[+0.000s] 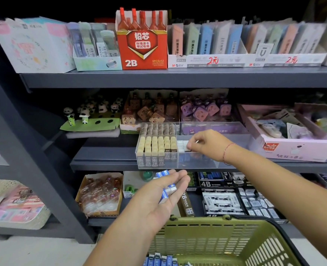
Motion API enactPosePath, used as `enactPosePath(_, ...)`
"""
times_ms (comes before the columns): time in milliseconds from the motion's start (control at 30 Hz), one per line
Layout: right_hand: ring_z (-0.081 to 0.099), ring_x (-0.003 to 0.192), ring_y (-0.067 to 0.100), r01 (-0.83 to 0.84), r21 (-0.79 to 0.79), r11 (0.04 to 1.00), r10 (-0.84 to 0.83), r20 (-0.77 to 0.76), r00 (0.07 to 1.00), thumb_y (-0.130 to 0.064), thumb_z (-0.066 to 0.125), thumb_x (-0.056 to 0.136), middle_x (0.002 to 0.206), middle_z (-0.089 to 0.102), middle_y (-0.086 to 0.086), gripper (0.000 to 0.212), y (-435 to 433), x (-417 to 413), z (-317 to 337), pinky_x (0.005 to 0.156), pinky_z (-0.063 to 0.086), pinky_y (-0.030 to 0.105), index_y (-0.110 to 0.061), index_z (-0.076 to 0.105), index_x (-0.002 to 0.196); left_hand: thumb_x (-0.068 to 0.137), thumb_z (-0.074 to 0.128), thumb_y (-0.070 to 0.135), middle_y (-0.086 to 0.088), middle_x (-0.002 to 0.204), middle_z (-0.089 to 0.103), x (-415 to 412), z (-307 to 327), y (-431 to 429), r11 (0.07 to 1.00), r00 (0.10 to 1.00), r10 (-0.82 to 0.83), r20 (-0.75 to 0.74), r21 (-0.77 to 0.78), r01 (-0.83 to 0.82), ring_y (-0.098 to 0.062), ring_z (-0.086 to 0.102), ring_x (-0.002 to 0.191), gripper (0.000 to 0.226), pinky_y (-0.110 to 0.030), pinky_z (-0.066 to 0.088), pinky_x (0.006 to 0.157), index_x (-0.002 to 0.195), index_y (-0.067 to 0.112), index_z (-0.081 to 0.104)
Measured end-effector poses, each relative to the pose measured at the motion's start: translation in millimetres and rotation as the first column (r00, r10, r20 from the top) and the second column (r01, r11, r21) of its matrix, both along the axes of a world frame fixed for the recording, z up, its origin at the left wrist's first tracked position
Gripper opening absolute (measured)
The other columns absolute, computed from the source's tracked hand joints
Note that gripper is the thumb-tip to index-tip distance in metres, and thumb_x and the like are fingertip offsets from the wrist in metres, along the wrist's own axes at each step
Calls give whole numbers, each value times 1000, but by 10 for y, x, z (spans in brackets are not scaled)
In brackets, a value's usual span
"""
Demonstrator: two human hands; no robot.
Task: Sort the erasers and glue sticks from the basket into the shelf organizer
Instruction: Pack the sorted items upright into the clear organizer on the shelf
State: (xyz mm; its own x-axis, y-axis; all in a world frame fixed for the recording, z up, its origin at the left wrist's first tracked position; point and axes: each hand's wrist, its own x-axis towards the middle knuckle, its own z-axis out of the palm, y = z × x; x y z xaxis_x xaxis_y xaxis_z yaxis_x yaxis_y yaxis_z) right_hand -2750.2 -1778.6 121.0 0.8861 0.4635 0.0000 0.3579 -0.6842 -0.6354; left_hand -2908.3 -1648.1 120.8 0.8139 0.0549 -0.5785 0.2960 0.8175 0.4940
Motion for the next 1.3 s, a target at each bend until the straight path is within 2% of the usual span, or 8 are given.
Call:
enactPosePath(233,71,78,14,-43,-2,999,42,-103,994,-27,53,96,84,75,4,25,-31,-2,14,83,54,30,-11,71,93,84,61,-12,-30,93,70,-1,-13,5,1000,1000,-8,14,-7,8,-37,69,94,25,-42,57,79,108,-13,58)
enactPosePath(367,66,84,18,5,-99,995,8,132,991,-29,56,94,85,72,1,21,-50,-72,53,82,52,31,-16,70,85,85,57,-12,-34,95,68,21,2,13,998,998,-10,67,-66,14,-39,68,97,30,-47,58,69,115,-16,55)
enactPosePath(467,59,72,6,-4,35,999,-5,249,968,-28,60,91,75,66,-9,16,-22,-271,137,71,45,19,-21,68,79,67,60,-15,-34,100,67,8,26,19,997,992,-36,125,-62,44,-40,68,97,49,-49,56,77,115,-13,52)
enactPosePath(533,54,68,-1,-75,111,991,52,196,979,-27,63,90,76,66,-10,15,4,-424,179,68,42,14,-17,70,81,69,58,-17,-32,102,67,3,31,16,997,986,-62,152,-36,68,-39,68,98,48,-46,55,83,116,-11,50)
enactPosePath(700,63,75,2,-238,317,918,312,-203,928,-20,68,86,92,72,6,12,3,-693,228,71,51,16,-13,72,96,85,54,-13,-28,107,68,21,1,6,996,976,-86,198,23,83,-36,67,102,32,-46,56,81,116,-12,57)
enactPosePath(833,56,99,-1,-324,238,916,342,-41,939,-28,82,70,107,64,-10,40,-67,-687,169,84,40,8,-28,68,107,90,55,2,-29,107,68,16,39,34,995,976,-64,210,-64,79,-35,68,101,30,-48,55,79,118,-9,55)
enactPosePath(933,57,100,-3,-339,294,894,359,-17,933,-20,87,64,106,63,-12,46,-54,-761,117,85,40,7,-24,66,105,92,52,10,-26,106,69,13,46,49,993,974,-89,209,-58,103,-31,70,96,30,-43,57,76,118,-6,57)
enactPosePath(1300,63,79,6,-213,497,842,280,-65,958,-9,73,78,85,72,3,9,-33,-693,143,78,51,17,-13,72,86,95,51,18,-25,105,70,-27,51,57,988,970,-140,196,-29,149,-32,70,95,31,-46,55,78,112,-6,60)
